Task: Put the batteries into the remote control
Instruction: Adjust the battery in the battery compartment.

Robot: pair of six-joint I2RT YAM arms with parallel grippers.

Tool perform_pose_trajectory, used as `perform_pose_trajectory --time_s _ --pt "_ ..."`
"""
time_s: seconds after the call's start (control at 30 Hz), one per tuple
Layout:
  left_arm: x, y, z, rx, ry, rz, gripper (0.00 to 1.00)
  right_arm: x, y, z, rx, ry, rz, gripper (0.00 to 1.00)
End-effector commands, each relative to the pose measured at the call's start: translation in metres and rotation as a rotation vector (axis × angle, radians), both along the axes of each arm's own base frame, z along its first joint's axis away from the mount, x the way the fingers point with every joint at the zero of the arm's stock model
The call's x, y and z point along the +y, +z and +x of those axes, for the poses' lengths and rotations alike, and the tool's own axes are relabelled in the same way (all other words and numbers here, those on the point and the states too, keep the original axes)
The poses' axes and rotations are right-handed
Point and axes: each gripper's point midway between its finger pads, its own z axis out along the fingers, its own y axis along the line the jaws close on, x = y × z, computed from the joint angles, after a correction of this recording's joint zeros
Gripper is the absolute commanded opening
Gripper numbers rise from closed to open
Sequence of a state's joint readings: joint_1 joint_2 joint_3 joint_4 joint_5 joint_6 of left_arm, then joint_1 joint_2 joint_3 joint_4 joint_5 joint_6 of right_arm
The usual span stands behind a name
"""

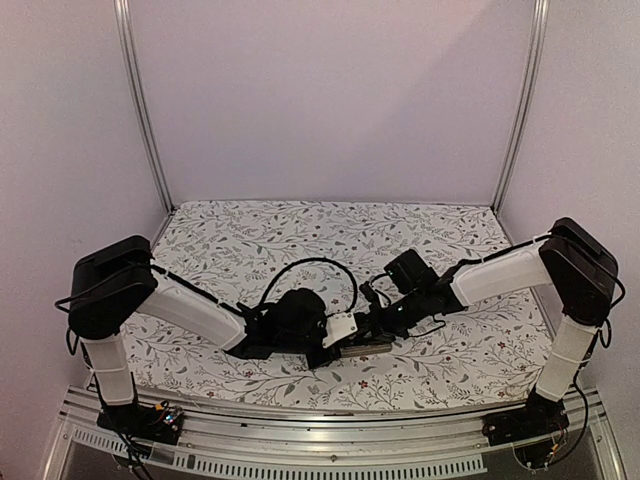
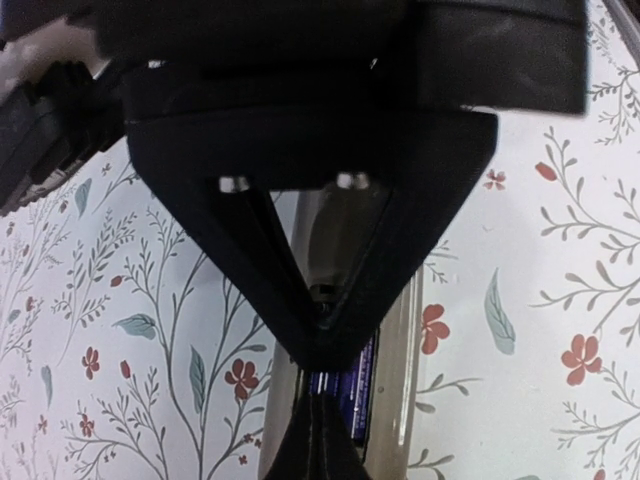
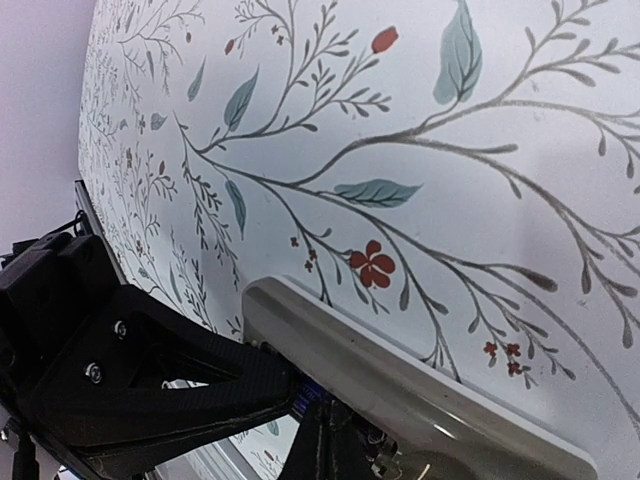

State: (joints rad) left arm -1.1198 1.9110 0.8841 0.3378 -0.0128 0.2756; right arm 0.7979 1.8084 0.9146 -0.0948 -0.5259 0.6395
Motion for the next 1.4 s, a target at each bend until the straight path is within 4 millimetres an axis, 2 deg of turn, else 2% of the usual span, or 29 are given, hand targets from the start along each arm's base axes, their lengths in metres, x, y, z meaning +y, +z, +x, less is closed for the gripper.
perform_pose_trajectory --time_s 0.0,0.13,0.33,0.43,0.53,0.67,0.73,0.83,1.03,1.13,1.37 --pt "0.034 -0.057 -0.047 0.141 -0.071 0.198 0.0 -0.039 -0.046 -0.01 0.044 -0.048 -0.184 0.0" --pt "0.033 -0.056 -0.045 0.136 -0.061 0.197 0.0 -0.042 -0.051 -0.015 0.043 -0.041 -0.218 0.0" --pt "0.024 -0.043 -0.043 0.145 -0.048 0.139 0.0 -0.05 -0.062 -0.029 0.048 -0.007 -0.298 0.0" --pt "0.018 -0.026 -0.036 0.131 -0.002 0.059 0.0 -0.055 -0.068 -0.033 0.053 -0.002 -0.32 0.0" --pt "0.014 0.0 -0.031 0.105 0.038 -0.069 0.03 -0.054 -0.07 -0.037 0.065 -0.011 -0.296 0.0" --pt "0.015 0.011 -0.018 0.042 0.093 -0.112 0.03 -0.057 -0.075 -0.038 0.074 -0.02 -0.309 0.0" --pt "0.013 0.014 -0.019 0.036 0.077 -0.11 0.02 -0.059 -0.077 -0.04 0.081 -0.015 -0.313 0.0" --pt "0.006 0.016 -0.021 0.045 0.049 -0.12 0.02 -0.061 -0.078 -0.04 0.077 -0.014 -0.324 0.0" --pt "-0.009 0.023 -0.008 0.011 0.064 -0.111 0.0 -0.062 -0.077 -0.04 0.075 -0.02 -0.324 0.0" --pt "-0.01 0.023 -0.008 0.014 0.064 -0.092 0.0 -0.061 -0.076 -0.039 0.072 -0.02 -0.322 0.0" --pt "0.005 -0.004 -0.014 0.045 0.051 0.013 0.0 -0.059 -0.072 -0.037 0.064 -0.024 -0.311 0.0"
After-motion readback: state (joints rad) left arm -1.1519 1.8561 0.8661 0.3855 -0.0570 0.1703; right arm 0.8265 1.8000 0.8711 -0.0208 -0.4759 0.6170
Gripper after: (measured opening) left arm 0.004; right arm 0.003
